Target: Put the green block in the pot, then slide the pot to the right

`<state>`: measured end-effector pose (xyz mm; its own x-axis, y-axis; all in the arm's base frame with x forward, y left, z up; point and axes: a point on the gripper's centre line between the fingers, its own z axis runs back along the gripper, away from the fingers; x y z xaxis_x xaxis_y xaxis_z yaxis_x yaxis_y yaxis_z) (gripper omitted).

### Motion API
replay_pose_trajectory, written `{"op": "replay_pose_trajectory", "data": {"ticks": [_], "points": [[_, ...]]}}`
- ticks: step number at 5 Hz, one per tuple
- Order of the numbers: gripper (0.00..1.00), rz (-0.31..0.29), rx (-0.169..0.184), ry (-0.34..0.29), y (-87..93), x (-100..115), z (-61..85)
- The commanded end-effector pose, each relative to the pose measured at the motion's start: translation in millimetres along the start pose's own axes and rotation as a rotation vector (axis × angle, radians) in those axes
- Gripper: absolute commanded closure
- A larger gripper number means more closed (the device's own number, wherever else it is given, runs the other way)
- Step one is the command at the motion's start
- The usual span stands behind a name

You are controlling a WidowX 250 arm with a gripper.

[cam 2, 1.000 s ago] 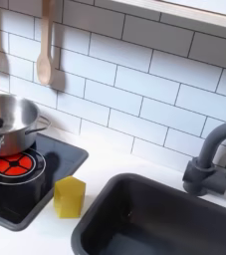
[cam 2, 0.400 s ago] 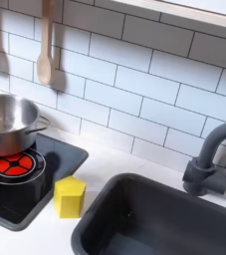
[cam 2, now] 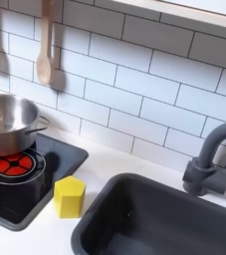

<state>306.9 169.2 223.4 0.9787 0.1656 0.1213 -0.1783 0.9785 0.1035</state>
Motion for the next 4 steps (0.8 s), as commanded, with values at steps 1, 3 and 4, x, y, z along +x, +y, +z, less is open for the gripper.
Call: {"op": "replay_pose_trajectory", "data": {"ticks": [1, 3, 4], "points": [[0.0, -0.046, -0.044, 0.019, -0.4, 14, -14.9], [0.0, -0.084, -0.075, 0.041, -5.6, 20, -26.3], [0.0, -0.096, -0.074, 0.05, -5.9, 22, -31.6]]}}
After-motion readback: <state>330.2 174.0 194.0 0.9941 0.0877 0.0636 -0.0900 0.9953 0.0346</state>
